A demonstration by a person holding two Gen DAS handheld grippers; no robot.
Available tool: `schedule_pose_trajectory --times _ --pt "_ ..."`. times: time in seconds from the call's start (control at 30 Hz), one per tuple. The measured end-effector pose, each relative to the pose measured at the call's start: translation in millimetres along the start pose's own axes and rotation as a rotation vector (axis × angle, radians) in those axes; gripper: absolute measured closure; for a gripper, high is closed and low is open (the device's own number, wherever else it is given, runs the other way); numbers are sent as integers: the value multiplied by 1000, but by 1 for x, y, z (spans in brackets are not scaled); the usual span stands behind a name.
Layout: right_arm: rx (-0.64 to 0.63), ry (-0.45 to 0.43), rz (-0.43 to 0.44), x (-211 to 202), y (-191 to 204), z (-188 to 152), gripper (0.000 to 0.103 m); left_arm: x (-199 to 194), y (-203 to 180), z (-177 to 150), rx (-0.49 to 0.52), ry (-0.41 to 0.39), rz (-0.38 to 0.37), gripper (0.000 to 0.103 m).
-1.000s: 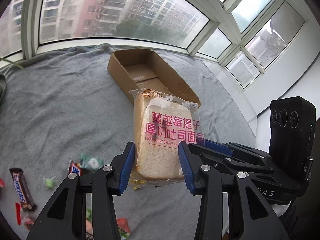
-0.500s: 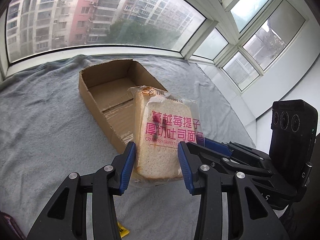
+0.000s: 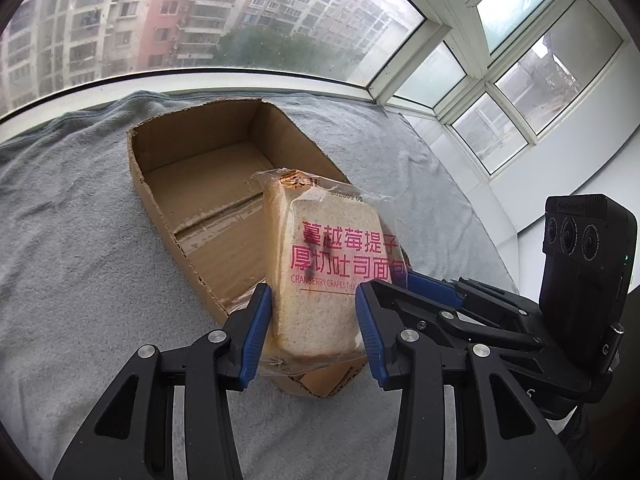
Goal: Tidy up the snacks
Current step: 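Carry the bread loaf with the left tool into the cardboard box and release, then move the right tool to the yellow candy while the left tool approaches the red candy bag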
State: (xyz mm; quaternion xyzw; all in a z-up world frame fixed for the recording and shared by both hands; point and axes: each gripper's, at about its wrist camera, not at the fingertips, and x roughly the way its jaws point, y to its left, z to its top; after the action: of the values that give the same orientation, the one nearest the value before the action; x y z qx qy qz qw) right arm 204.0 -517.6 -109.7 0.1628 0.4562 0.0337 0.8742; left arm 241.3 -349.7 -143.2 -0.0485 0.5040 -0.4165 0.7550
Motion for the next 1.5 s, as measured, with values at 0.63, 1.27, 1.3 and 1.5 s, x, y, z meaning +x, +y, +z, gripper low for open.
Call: schedule_pose_trajectory --times 0.63,1.27,1.3,1.5 --pt "-55 -78 -76 -36 24 -9 42 -38 6 -4 -6 -37 25 63" --pt "-221 -121 -2 -84 115 -66 29 -182 46 -84 12 -178 202 63" --pt "-230 -119 -13 -83 120 -70 29 -189 51 -92 3 -186 222 63" --pt "-277 -96 -42 -75 143 -93 29 -222 81 -143 -60 -226 336 63"
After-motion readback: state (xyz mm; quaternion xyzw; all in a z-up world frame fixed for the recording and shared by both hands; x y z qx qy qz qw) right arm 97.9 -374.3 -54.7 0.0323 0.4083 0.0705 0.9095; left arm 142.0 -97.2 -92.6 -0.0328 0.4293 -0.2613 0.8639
